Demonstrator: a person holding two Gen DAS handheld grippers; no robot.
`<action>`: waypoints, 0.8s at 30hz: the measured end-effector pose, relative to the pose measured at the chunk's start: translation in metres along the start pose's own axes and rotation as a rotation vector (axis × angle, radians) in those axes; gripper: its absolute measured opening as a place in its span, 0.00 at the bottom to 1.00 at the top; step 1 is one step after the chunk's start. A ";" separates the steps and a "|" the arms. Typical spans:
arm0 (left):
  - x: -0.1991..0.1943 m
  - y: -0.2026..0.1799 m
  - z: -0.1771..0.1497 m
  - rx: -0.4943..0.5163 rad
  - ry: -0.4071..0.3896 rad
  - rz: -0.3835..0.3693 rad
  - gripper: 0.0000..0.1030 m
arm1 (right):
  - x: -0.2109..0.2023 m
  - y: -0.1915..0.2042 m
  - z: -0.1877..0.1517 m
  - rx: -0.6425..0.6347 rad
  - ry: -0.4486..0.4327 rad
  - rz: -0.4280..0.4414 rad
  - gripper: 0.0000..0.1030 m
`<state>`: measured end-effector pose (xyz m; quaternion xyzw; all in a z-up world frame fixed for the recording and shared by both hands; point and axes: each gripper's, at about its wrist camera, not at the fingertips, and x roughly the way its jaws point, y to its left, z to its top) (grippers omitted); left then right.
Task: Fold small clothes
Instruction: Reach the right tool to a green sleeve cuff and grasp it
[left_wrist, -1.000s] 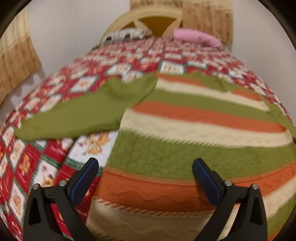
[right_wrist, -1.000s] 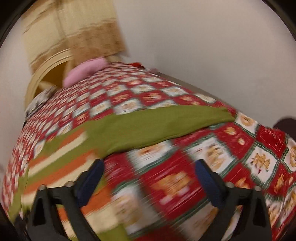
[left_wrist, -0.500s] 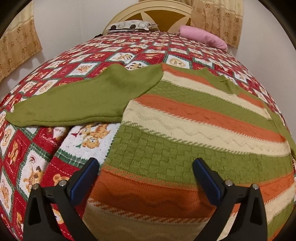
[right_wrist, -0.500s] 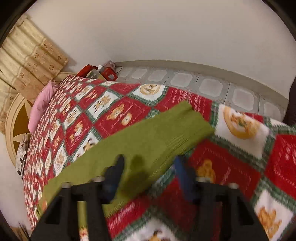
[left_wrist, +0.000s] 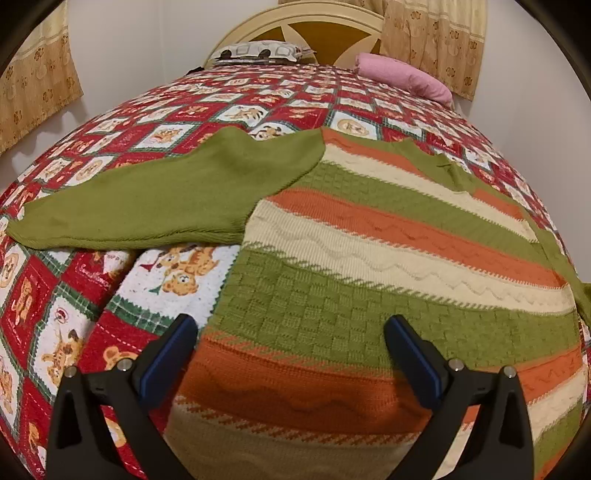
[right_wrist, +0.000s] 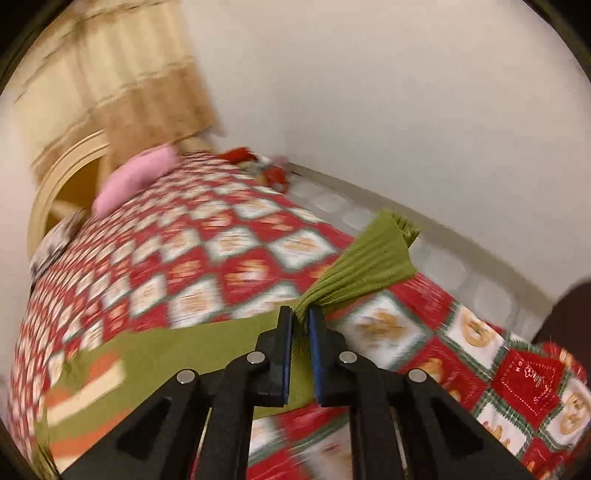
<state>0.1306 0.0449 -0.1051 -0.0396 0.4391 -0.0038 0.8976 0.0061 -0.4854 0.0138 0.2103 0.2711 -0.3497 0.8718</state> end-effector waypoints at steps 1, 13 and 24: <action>-0.001 0.001 -0.001 -0.002 -0.001 -0.003 1.00 | -0.010 0.019 -0.002 -0.035 -0.008 0.021 0.08; -0.004 0.011 0.000 -0.053 -0.024 -0.056 1.00 | -0.054 0.266 -0.092 -0.391 0.019 0.307 0.03; -0.001 0.010 0.001 -0.045 -0.016 -0.047 1.00 | -0.010 0.164 -0.100 -0.464 0.041 0.135 0.82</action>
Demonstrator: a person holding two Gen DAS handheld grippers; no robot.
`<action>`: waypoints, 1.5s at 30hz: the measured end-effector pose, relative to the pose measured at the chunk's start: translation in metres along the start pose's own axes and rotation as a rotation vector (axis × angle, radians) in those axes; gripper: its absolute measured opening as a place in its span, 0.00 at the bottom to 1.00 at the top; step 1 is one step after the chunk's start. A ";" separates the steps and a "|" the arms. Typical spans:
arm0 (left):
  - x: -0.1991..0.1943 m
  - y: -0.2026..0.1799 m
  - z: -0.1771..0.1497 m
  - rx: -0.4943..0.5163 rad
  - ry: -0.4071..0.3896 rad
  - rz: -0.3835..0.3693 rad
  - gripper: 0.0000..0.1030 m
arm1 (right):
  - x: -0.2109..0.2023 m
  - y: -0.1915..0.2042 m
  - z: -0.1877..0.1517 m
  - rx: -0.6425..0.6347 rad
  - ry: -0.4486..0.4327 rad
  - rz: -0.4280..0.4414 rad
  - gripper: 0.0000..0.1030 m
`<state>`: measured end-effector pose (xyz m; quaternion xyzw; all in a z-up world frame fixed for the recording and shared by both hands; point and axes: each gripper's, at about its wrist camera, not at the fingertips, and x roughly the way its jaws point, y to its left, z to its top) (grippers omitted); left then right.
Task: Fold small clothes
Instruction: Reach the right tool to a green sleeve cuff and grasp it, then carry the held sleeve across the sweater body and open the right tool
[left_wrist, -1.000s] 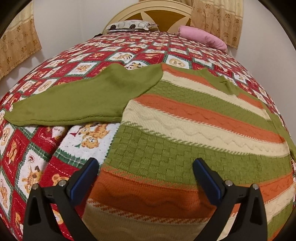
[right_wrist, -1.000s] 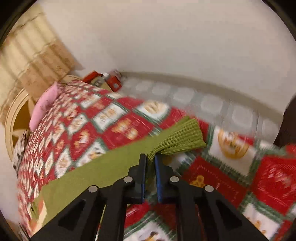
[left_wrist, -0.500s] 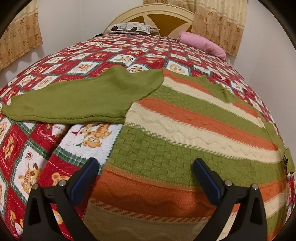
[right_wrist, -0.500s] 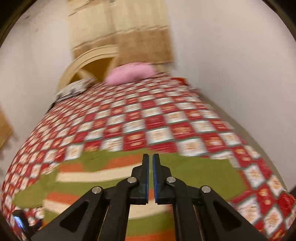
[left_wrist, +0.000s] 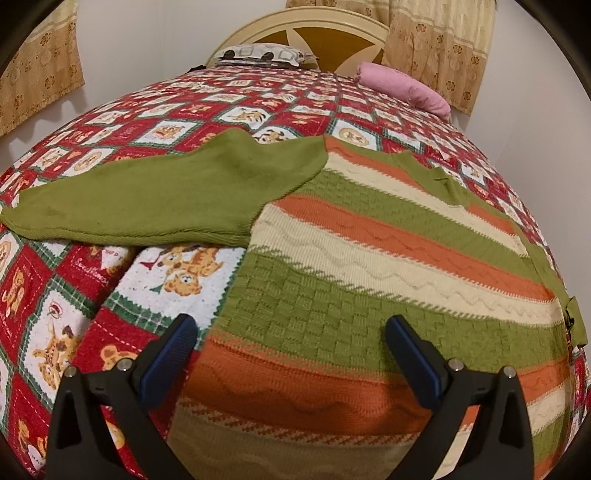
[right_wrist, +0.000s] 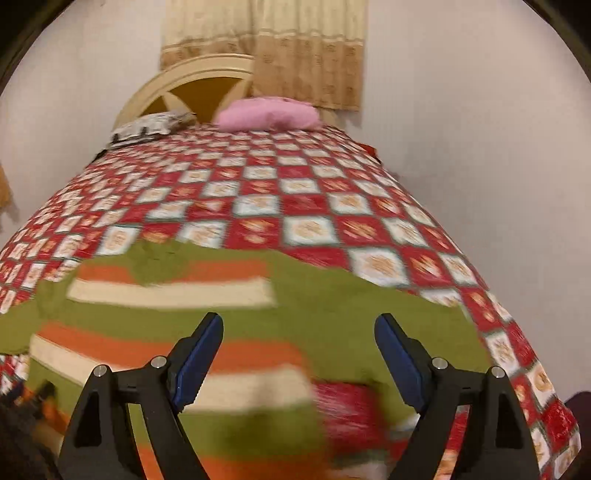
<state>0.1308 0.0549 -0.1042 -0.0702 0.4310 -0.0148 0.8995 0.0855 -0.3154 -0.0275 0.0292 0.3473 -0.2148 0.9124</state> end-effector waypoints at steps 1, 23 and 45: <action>0.000 0.000 0.000 0.002 0.001 0.002 1.00 | 0.003 -0.018 -0.008 0.018 0.026 -0.017 0.82; 0.002 -0.002 -0.002 0.022 0.010 0.030 1.00 | 0.040 -0.117 -0.054 0.291 0.253 0.107 0.09; -0.009 0.021 0.000 -0.110 -0.045 -0.026 1.00 | 0.009 0.209 0.063 0.082 0.218 0.654 0.09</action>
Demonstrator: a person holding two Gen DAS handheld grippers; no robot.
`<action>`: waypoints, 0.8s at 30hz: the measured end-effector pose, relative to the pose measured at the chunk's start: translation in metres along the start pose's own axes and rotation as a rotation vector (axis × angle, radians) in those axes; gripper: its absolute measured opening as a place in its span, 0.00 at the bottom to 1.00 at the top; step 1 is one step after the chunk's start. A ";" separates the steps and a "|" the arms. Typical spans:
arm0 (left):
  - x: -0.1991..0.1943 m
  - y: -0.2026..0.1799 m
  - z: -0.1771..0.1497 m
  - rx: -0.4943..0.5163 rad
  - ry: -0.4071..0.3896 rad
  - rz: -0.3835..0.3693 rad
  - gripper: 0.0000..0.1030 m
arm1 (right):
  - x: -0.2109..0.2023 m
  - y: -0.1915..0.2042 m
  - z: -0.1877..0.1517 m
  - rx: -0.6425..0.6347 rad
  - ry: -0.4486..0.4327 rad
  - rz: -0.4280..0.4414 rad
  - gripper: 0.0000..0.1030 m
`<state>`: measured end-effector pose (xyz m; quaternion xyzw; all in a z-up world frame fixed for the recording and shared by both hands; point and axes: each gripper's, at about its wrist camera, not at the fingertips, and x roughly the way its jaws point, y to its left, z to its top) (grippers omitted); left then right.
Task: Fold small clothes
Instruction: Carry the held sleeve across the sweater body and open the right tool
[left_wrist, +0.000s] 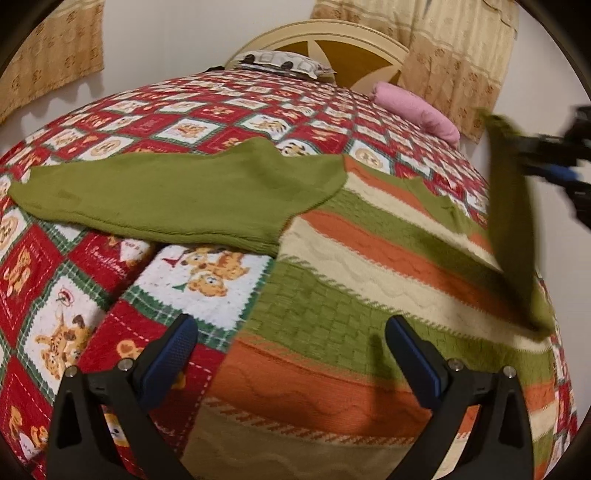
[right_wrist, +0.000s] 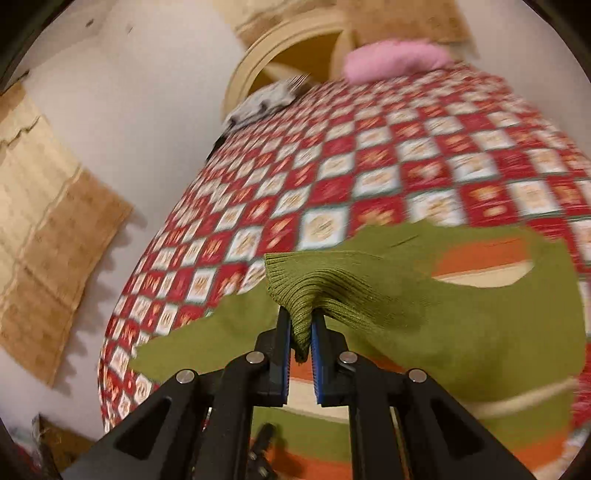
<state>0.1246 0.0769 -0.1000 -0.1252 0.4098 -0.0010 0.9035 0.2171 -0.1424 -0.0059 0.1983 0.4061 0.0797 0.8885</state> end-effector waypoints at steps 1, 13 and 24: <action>0.000 0.000 0.000 -0.003 -0.001 0.001 1.00 | 0.019 0.009 -0.003 -0.023 0.025 0.009 0.09; 0.003 0.000 0.001 0.009 0.006 0.010 1.00 | 0.121 -0.001 -0.038 0.020 0.257 0.201 0.31; 0.003 0.000 0.001 0.011 0.008 0.016 1.00 | 0.043 -0.037 -0.044 -0.018 0.078 0.155 0.49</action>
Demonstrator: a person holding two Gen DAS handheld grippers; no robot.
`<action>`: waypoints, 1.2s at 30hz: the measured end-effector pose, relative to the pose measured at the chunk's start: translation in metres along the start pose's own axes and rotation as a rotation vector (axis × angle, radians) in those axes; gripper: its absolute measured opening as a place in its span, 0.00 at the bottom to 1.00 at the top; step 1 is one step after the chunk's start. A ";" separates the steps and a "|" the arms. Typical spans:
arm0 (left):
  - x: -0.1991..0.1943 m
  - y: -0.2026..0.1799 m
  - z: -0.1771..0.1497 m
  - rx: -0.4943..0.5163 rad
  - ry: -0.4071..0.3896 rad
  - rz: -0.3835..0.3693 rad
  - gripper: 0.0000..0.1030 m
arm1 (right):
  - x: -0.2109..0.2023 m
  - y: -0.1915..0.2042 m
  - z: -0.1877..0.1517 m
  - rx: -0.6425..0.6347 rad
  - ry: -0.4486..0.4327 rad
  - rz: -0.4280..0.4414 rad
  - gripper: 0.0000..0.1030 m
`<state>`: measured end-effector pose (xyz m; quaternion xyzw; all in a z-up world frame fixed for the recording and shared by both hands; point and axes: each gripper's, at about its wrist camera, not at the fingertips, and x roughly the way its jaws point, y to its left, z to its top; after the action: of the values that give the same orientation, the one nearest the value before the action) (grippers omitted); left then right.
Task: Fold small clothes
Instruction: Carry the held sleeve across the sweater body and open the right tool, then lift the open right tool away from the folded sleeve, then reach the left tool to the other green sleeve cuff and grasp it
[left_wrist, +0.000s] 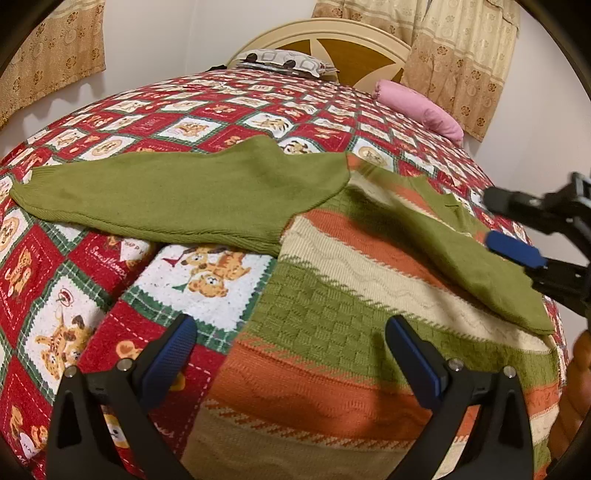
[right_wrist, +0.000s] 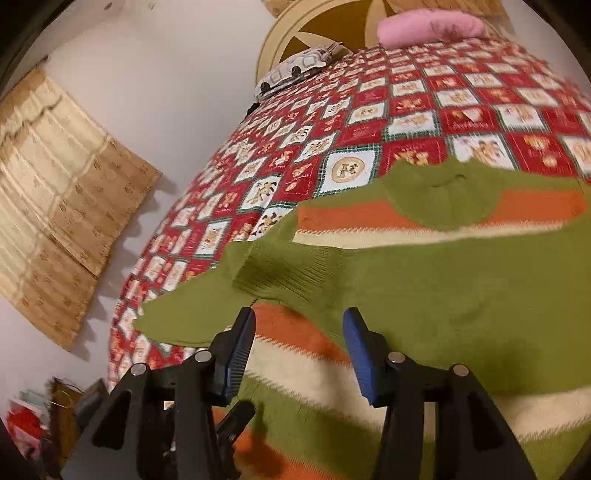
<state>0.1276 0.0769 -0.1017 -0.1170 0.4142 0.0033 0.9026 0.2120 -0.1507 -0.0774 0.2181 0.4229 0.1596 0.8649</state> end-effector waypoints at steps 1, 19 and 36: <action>0.000 0.000 0.000 0.001 0.000 0.002 1.00 | -0.008 -0.002 -0.001 0.006 -0.033 -0.005 0.49; 0.004 -0.008 -0.002 0.035 0.017 0.054 1.00 | -0.106 -0.158 -0.050 0.128 -0.182 -0.504 0.32; -0.064 0.107 0.034 -0.068 -0.194 0.292 1.00 | -0.169 -0.007 -0.118 -0.189 -0.346 -0.562 0.67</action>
<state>0.1004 0.1945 -0.0546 -0.0853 0.3375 0.1595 0.9238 0.0180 -0.2055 -0.0336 0.0358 0.2968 -0.0859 0.9504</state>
